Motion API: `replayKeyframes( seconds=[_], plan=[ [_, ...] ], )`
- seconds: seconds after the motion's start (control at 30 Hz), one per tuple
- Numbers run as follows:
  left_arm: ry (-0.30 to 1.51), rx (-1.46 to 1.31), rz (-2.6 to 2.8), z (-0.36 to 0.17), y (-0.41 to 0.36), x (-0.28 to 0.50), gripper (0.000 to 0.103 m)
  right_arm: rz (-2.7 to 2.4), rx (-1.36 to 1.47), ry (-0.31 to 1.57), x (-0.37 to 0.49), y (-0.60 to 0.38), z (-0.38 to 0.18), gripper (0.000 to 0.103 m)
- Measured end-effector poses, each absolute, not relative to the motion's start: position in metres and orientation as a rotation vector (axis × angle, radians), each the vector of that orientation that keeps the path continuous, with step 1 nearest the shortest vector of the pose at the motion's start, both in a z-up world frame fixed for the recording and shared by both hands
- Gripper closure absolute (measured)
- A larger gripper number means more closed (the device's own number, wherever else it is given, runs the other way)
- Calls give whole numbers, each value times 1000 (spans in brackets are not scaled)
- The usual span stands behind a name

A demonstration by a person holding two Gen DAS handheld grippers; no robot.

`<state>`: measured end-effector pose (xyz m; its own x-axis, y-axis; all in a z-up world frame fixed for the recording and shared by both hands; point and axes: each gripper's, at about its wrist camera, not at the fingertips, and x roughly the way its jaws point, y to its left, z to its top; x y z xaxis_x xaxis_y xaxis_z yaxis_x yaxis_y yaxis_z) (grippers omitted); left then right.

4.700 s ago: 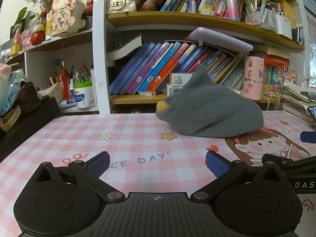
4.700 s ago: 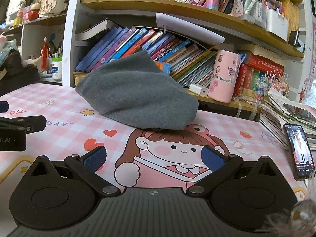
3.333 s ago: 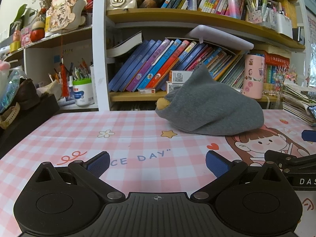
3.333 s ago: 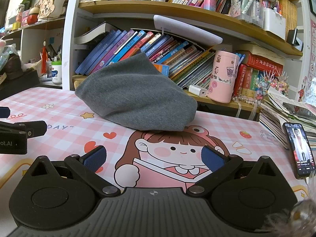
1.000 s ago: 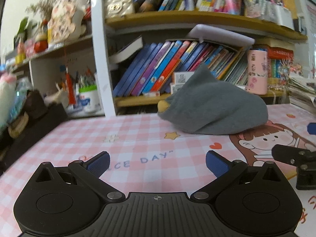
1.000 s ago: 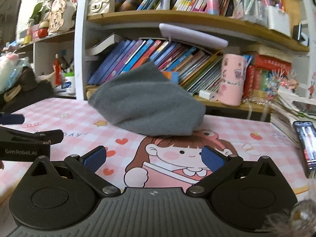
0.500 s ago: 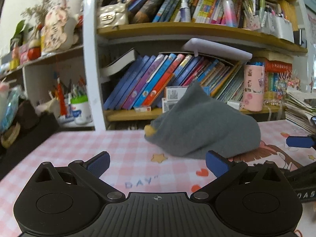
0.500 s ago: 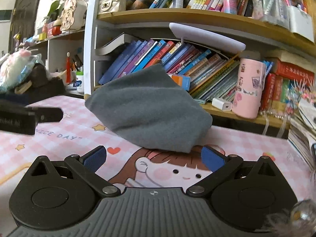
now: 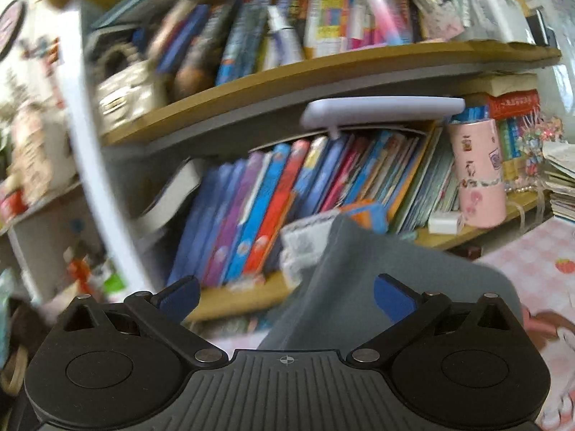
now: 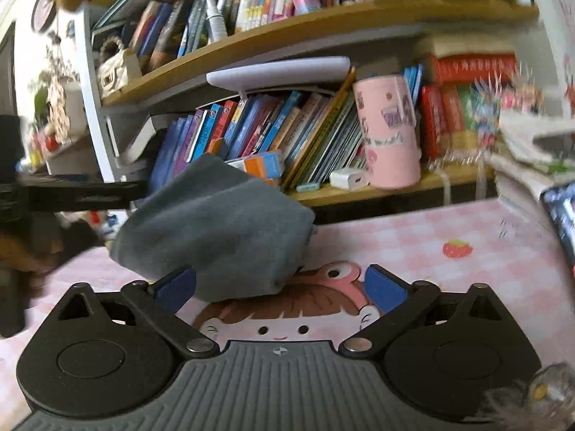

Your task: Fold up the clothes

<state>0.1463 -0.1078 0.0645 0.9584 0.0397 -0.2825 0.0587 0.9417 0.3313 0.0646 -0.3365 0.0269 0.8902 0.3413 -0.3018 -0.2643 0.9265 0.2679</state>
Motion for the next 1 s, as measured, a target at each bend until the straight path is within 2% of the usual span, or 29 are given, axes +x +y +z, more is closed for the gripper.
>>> replayKeyframes(
  seconds=[0.27,0.33,0.37,0.4,0.43,0.5,0.57,0.67,0.83,0.9,1.0],
  plan=[
    [427,325,-51,37,-141,215,0,357,279,374,65,-342,26,4],
    [472,284,-66,32,-140,224,4,363,292,387,66,-343,25,4],
    [501,248,-82,31,-138,227,14,365,298,394,67,-343,24,4],
    [515,210,-91,33,-133,227,28,364,304,396,67,-343,24,4],
    [529,172,-100,35,-128,228,35,360,309,397,67,-344,23,4],
    [557,97,-117,40,-119,228,83,353,318,400,67,-344,22,4],
    [558,20,-121,52,-102,226,90,347,328,401,67,-346,22,4],
    [476,-35,-41,92,-69,212,92,332,334,373,65,-349,24,4],
    [239,-88,111,170,-17,149,93,310,379,334,63,-361,30,4],
    [177,-21,52,183,-22,111,93,304,412,322,63,-366,32,4],
    [206,112,-121,169,-55,53,92,303,451,311,62,-373,36,4]
  ],
)
